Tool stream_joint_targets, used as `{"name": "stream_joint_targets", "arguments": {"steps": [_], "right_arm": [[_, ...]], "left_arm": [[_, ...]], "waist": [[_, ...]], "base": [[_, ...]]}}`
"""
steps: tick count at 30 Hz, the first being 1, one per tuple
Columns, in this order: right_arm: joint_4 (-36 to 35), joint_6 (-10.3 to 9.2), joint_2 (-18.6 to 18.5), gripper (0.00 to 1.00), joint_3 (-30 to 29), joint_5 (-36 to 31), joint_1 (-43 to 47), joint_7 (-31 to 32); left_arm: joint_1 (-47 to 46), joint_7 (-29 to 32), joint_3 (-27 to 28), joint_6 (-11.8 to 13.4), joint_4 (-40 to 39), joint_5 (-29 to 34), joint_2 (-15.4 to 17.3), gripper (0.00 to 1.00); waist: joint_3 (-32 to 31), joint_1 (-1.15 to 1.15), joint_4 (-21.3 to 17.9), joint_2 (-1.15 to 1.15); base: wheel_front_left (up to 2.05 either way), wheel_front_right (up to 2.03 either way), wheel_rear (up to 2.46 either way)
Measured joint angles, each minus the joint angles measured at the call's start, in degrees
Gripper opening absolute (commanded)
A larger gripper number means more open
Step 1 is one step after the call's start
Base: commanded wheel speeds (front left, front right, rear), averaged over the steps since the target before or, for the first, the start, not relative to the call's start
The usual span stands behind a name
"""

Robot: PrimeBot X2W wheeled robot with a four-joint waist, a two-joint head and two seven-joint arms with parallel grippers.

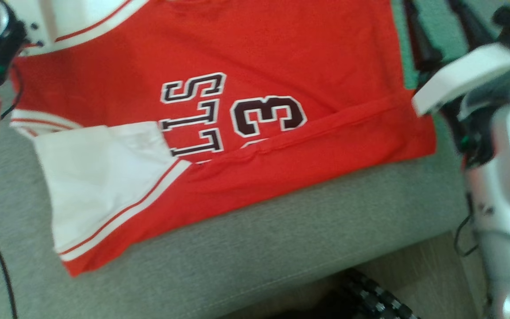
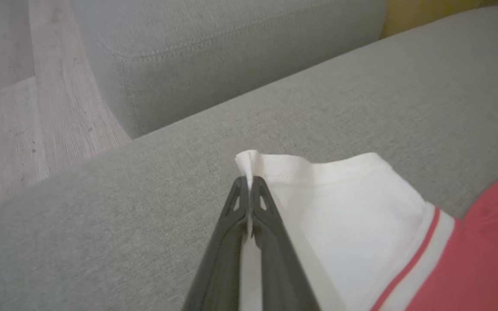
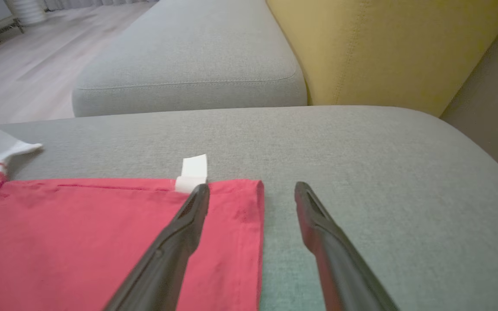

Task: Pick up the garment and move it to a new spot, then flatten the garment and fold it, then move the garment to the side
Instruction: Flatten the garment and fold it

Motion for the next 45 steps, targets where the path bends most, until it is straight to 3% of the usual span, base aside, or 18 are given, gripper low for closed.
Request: {"name": "stream_joint_targets", "arguments": {"steps": [12, 21, 27, 29, 31, 33, 34, 35, 36, 45], "right_arm": [[18.0, 0.00, -5.3, 1.00, 2.1, -2.3, -12.6, 10.0], [25.1, 0.00, -7.3, 0.99, 3.5, -2.7, -15.6, 12.5], [28.4, 0.00, -8.1, 0.81, 4.0, -1.1, -17.6, 12.5], [29.4, 0.00, -8.0, 0.69, 4.1, -0.7, -18.5, 11.8], [30.6, 0.00, -8.0, 0.49, 4.3, -0.6, -19.1, 11.3], [31.6, 0.00, -7.8, 0.39, 4.6, -0.2, -19.2, 10.3], [32.1, 0.00, -7.7, 0.28, 4.8, -0.2, -19.3, 9.7], [32.6, 0.00, -7.7, 0.04, 5.1, -0.2, -19.4, 9.3], [33.1, 0.00, -7.7, 0.00, 5.3, 0.0, -19.5, 8.6], [35.3, 0.00, -8.0, 0.00, 8.5, 1.9, -19.8, 0.7]], "left_arm": [[-0.8, -3.4, -3.7, -0.9, -5.2, -2.1, -3.8, 0.00], [-0.3, -4.7, -4.6, -1.1, -6.7, -3.5, -4.1, 0.00], [-0.3, -5.2, -5.2, -1.1, -7.2, -4.1, -4.2, 0.00], [-0.3, -5.6, -5.2, -1.1, -7.2, -4.4, -4.2, 0.00], [-0.2, -5.6, -5.2, -1.1, -7.2, -4.5, -4.3, 0.00], [-0.1, -6.0, -5.4, -1.1, -7.1, -4.5, -4.3, 0.00], [0.0, -6.1, -5.4, -1.1, -7.1, -4.6, -4.3, 0.00], [0.1, -6.2, -5.5, -1.1, -7.0, -4.8, -4.4, 0.00], [0.2, -6.4, -5.5, -1.1, -6.9, -5.1, -4.4, 0.00], [3.4, -10.2, -5.3, -1.1, -7.0, -7.3, -4.5, 0.00]], "waist": [[-1.2, 0.00, 7.7, 0.00], [-1.4, 0.00, 9.6, 0.00], [-1.1, 0.00, 10.3, 0.00], [-0.9, 0.00, 10.6, 0.00], [-0.9, 0.01, 10.8, 0.00], [-1.0, 0.01, 11.1, 0.00], [-1.1, 0.01, 11.2, 0.00], [-1.3, 0.01, 11.4, 0.00], [-1.4, 0.01, 11.5, 0.00], [-4.8, 0.01, 12.1, 0.00]], "base": [[0.00, 0.00, 0.00], [0.00, 0.00, 0.00], [0.00, 0.00, 0.00], [0.00, 0.00, 0.00], [0.00, 0.00, 0.00], [0.00, 0.00, 0.00], [0.00, 0.00, 0.00], [0.00, 0.00, 0.00], [0.00, 0.00, 0.00], [0.00, 0.00, 0.00]]}}
